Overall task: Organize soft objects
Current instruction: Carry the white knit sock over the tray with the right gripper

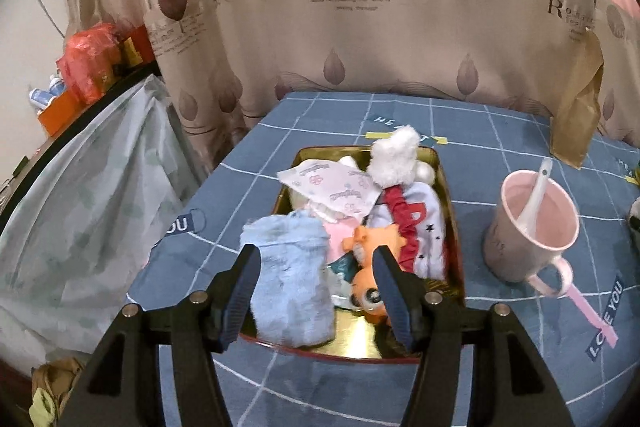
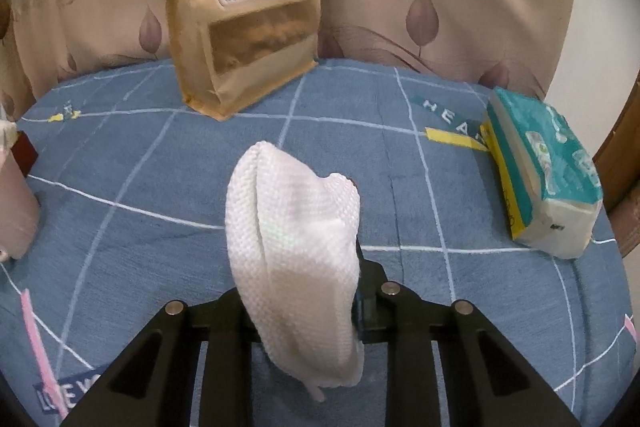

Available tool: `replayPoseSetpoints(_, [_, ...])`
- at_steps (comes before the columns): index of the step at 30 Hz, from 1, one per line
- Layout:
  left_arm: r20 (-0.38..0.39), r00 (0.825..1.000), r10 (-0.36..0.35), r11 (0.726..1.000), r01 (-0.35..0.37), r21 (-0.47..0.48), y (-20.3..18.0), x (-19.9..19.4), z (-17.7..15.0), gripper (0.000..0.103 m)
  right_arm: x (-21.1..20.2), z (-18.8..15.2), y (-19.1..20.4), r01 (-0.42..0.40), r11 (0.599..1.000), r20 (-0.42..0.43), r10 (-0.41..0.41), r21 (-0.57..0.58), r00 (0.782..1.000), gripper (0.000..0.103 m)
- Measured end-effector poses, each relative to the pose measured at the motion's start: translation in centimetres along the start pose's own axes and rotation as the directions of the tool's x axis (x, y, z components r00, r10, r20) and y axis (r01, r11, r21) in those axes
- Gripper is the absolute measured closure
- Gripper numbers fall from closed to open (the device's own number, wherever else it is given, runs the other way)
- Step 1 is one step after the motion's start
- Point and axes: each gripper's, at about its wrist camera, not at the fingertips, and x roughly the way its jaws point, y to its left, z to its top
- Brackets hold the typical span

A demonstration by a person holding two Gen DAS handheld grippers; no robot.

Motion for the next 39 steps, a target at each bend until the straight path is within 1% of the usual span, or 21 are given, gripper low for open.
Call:
replayPoseSetpoints(2, [0.002, 1.0, 0.004, 1.0, -0.004, 0.0, 0.4, 0.1, -0.4, 0.043, -1.0, 0.7, 0.9, -0.007, 1.0, 0.017, 0.007, -0.009, 1.0, 0.081])
replayPoseSetpoints(6, [-0.013, 1.0, 0.004, 1.0, -0.005, -0.021, 1.3, 0.6, -1.0, 0.043, -3.6, 2.8, 3.6, -0.071, 0.997, 0.055, 0.073, -0.03, 0.996, 0.081])
replayPoseSetpoints(10, [-0.008, 1.0, -0.016, 0.999, 0.016, -0.048, 1.9, 0.5, -1.0, 0.043, -6.4, 5.1, 8.2, -0.17, 0.982, 0.085, 0.177, -0.079, 0.981, 0.081])
replayPoseSetpoints(14, [-0.014, 1.0, -0.02, 0.998, 0.019, -0.062, 2.4, 0.7, -1.1, 0.043, -8.5, 6.8, 13.9, -0.271, 0.951, 0.088, 0.286, -0.151, 0.954, 0.081])
replayPoseSetpoints(16, [-0.018, 0.999, -0.027, 0.997, 0.025, -0.073, 2.7, 0.7, -1.2, 0.043, -9.1, 7.3, 16.7, -0.321, 0.93, 0.081, 0.339, -0.182, 0.937, 0.081])
replayPoseSetpoints(19, [-0.022, 0.999, -0.026, 0.995, 0.024, -0.096, 3.3, 1.0, -1.2, 0.043, -10.2, 7.3, 21.1, -0.371, 0.898, 0.071, 0.397, -0.238, 0.915, 0.081])
replayPoseSetpoints(23, [-0.021, 1.0, -0.007, 0.99, 0.004, -0.138, 4.4, 1.1, -1.3, 0.043, -10.8, 7.4, 26.6, -0.439, 0.849, 0.028, 0.467, -0.294, 0.884, 0.081])
replayPoseSetpoints(27, [0.011, 0.999, 0.034, 0.983, -0.031, -0.179, 5.7, 0.7, -1.2, 0.043, -10.4, 7.1, 30.9, -0.478, 0.813, -0.01, 0.504, -0.333, 0.864, 0.081])
replayPoseSetpoints(30, [0.007, 0.999, 0.043, 0.977, -0.04, -0.212, 6.8, 1.0, -1.2, 0.043, -9.4, 6.8, 33.5, -0.502, 0.796, -0.043, 0.519, -0.339, 0.853, 0.081])
replayPoseSetpoints(35, [-0.008, 0.999, 0.046, 0.966, -0.047, -0.254, 8.3, 1.4, -1.3, 0.043, -7.6, 6.6, 36.8, -0.51, 0.788, -0.084, 0.515, -0.346, 0.853, 0.081])
replayPoseSetpoints(37, [-0.019, 0.998, 0.057, 0.962, -0.06, -0.266, 8.6, 1.6, -1.3, 0.043, -6.9, 6.6, 37.7, -0.513, 0.785, -0.099, 0.513, -0.349, 0.853, 0.081])
replayPoseSetpoints(39, [-0.028, 0.998, 0.058, 0.958, -0.063, -0.279, 8.9, 1.8, -1.3, 0.043, -6.2, 6.5, 38.5, -0.506, 0.784, -0.108, 0.504, -0.36, 0.857, 0.081])
